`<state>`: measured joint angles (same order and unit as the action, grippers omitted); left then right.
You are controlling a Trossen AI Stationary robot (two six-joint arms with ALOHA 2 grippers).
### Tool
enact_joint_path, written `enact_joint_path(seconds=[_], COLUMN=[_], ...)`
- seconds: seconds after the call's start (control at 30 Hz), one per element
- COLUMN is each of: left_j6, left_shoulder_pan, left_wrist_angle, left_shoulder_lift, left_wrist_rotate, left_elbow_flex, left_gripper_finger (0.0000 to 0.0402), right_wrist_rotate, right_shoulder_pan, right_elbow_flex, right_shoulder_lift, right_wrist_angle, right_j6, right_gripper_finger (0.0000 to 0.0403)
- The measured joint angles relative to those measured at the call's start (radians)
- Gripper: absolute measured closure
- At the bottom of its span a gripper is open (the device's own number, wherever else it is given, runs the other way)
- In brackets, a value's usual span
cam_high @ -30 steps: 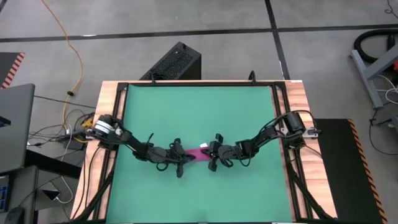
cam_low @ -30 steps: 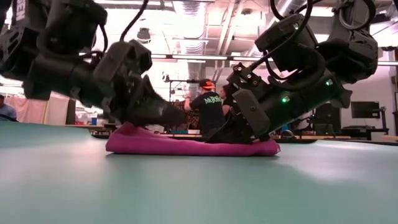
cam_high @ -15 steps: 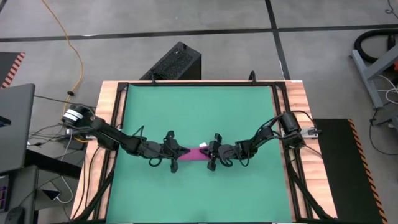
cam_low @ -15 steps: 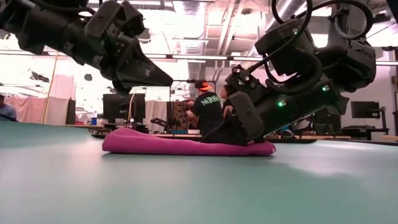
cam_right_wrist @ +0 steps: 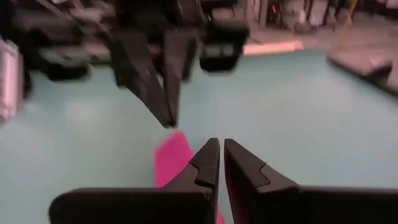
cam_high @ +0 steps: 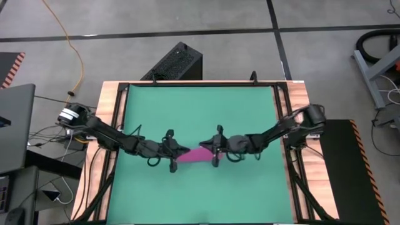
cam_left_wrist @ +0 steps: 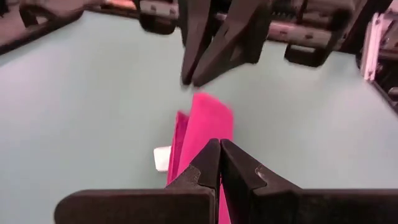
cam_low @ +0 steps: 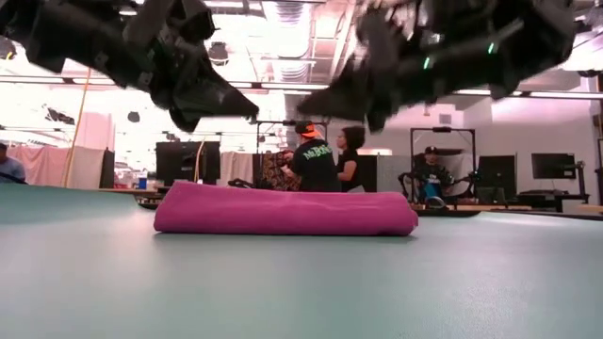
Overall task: Roll towel
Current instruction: Return to Home Position
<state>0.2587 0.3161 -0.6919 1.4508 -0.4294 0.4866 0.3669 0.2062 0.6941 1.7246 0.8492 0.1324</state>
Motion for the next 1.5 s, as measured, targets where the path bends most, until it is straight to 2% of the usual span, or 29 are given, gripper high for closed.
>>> enact_joint_path(seconds=[0.27,0.4,0.53,0.7,0.83,0.93,1.07,1.17,1.3,1.5], left_j6=[-0.062,-0.102,-0.147,-0.198,-0.203,-0.194,-0.186,-0.186,-0.156,-0.106], left_shoulder_pan=[0.018,0.049,0.068,0.077,0.076,0.077,0.076,0.077,0.076,0.076], left_wrist_angle=[0.05,0.178,0.321,0.461,0.585,0.684,0.761,0.764,0.742,0.704], left_shoulder_lift=[-0.203,-0.367,-0.568,-0.772,-0.88,-0.94,-1.027,-1.105,-1.224,-1.396], left_wrist_rotate=[0.023,0.006,-0.099,-0.202,-0.295,-0.354,-0.376,-0.377,-0.395,-0.398], left_elbow_flex=[0.0,0.001,0.001,0.001,0.0,0.0,-0.001,-0.049,-0.172,-0.33], left_gripper_finger=[0.0401,0.0401,0.0401,0.0401,0.0401,0.0402,0.0401,0.0402,0.0401,0.0401], right_wrist_rotate=[-0.059,-0.049,0.039,0.174,0.224,0.272,0.32,0.333,0.361,0.413], right_shoulder_pan=[0.013,0.051,0.091,0.137,0.176,0.206,0.237,0.255,0.28,0.306], right_elbow_flex=[-0.064,-0.147,-0.243,-0.315,-0.338,-0.375,-0.439,-0.496,-0.579,-0.664], right_shoulder_lift=[-0.277,-0.473,-0.715,-0.981,-1.142,-1.236,-1.367,-1.462,-1.574,-1.688], right_wrist_angle=[-0.075,-0.093,-0.145,-0.316,-0.435,-0.457,-0.456,-0.46,-0.456,-0.458], right_j6=[-0.078,-0.124,-0.164,-0.186,-0.211,-0.246,-0.28,-0.283,-0.272,-0.265], right_gripper_finger=[0.0356,0.0356,0.0356,0.0356,0.0356,0.0356,0.0356,0.0356,0.0356,0.0356])
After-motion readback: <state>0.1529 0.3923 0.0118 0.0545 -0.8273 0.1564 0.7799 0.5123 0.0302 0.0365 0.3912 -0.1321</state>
